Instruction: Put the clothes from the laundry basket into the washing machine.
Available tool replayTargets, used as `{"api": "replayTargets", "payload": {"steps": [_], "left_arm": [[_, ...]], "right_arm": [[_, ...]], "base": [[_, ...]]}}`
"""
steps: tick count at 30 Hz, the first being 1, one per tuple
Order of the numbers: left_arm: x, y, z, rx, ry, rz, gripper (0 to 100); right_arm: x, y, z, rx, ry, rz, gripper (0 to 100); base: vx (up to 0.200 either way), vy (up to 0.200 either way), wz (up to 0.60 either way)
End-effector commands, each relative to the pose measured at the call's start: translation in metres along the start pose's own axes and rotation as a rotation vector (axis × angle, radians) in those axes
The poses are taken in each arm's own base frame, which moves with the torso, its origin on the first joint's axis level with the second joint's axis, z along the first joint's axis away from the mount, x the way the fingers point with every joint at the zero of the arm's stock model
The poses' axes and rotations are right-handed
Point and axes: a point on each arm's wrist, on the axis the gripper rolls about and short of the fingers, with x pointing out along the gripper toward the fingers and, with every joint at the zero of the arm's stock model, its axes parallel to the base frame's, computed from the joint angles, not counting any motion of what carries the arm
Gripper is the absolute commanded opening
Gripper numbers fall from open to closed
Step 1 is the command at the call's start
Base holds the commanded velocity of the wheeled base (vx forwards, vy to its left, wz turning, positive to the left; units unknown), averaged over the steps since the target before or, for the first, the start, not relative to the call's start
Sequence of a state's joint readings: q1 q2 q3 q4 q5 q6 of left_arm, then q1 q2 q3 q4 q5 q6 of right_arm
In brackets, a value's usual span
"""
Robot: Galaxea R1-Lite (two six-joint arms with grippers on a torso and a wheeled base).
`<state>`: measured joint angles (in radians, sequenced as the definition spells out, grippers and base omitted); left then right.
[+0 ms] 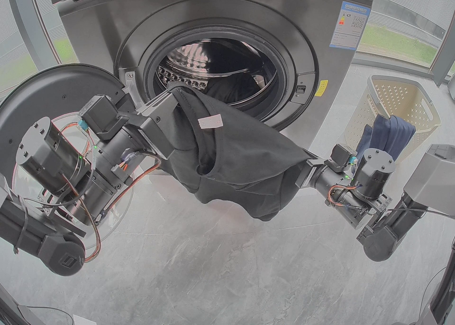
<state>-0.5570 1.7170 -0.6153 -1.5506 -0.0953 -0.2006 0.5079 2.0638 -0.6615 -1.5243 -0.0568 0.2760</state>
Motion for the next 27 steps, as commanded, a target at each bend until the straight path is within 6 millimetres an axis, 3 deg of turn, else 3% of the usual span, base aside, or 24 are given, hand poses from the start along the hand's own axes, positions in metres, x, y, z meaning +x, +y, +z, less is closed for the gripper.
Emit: {"api": "replayTargets", "payload": {"steps": [1, 6, 13, 18, 23, 26, 27], "left_arm": [[-0.001, -0.002, 0.004, 0.0, -0.014, -0.004, 0], [0.004, 0.0, 0.005, 0.001, -0.026, 0.004, 0], [0.008, 0.001, 0.002, 0.002, -0.024, 0.016, 0], [0.011, 0.004, 0.0, 0.006, -0.025, 0.023, 0], [0.013, 0.004, 0.0, 0.006, -0.03, 0.03, 0], [0.013, 0.004, -0.001, 0.006, -0.025, 0.029, 0], [0.014, 0.004, -0.004, 0.006, -0.019, 0.031, 0]], "right_arm": [[0.008, -0.003, -0.027, -0.01, 0.065, -0.005, 100], [0.004, -0.007, -0.064, -0.069, 0.174, -0.009, 100], [-0.011, 0.012, -0.085, -0.081, 0.266, 0.052, 100], [-0.025, 0.016, -0.097, -0.09, 0.337, 0.061, 100], [-0.026, 0.024, -0.092, -0.091, 0.322, 0.091, 100], [-0.022, 0.037, -0.079, -0.086, 0.268, 0.129, 100], [-0.021, 0.053, -0.069, -0.075, 0.227, 0.178, 100]], "base": [[0.0, 0.0, 0.0], [0.0, 0.0, 0.0], [0.0, 0.0, 0.0], [0.0, 0.0, 0.0], [0.0, 0.0, 0.0], [0.0, 0.0, 0.0], [0.0, 0.0, 0.0]]}}
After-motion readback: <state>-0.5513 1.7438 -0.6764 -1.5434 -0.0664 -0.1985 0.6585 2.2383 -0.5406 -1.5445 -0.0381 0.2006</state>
